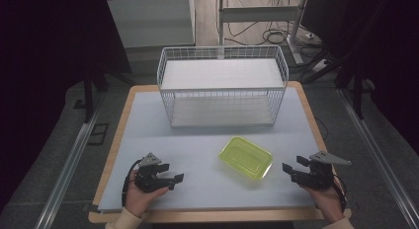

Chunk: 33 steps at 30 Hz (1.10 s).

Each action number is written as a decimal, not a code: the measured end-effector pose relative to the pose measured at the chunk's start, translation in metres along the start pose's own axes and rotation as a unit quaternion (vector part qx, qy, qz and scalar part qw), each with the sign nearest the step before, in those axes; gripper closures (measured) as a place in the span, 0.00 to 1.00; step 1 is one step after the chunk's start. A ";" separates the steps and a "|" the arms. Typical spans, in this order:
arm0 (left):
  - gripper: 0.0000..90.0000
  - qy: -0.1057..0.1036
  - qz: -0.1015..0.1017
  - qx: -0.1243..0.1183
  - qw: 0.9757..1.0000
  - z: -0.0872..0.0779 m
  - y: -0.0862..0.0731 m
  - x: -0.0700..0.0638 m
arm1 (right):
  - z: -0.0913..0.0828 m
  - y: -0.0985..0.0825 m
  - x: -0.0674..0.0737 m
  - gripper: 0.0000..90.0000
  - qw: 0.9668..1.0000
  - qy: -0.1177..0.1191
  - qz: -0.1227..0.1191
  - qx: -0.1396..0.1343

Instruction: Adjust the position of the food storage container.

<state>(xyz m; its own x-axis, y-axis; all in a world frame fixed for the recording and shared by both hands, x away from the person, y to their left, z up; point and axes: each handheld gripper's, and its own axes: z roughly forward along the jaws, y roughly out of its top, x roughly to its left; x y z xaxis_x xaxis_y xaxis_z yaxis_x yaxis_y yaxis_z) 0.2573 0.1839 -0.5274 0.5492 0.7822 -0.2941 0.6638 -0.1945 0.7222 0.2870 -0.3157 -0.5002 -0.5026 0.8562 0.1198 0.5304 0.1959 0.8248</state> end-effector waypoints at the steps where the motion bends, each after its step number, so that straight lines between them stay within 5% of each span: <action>1: 0.26 0.000 0.000 0.000 1.000 0.000 0.000 0.000 | 0.000 0.000 0.001 0.36 1.000 0.000 -0.002 0.000; 7: 0.26 0.001 0.000 0.001 1.000 0.000 0.000 0.000 | -0.004 0.001 0.003 0.49 1.000 0.000 -0.010 -0.007; 13: 0.26 0.000 -0.002 0.000 1.000 0.000 0.000 0.000 | -0.020 0.013 0.017 0.99 0.999 0.021 -0.036 -0.030; 18: 0.26 0.002 -0.001 -0.001 1.000 -0.001 0.001 -0.001 | -0.025 0.019 0.040 1.00 0.995 0.051 -0.080 -0.025; 33: 0.26 0.001 -0.002 0.004 1.000 0.001 0.000 -0.001 | -0.006 0.019 0.104 1.00 0.981 0.145 -0.130 0.009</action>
<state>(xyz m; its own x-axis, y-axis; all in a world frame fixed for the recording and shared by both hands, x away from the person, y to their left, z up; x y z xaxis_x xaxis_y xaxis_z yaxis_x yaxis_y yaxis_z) 0.2574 0.1829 -0.5278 0.5454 0.7842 -0.2958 0.6702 -0.1962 0.7158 0.2411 -0.2260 -0.4684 -0.7938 0.6052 0.0606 0.3690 0.4000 0.8389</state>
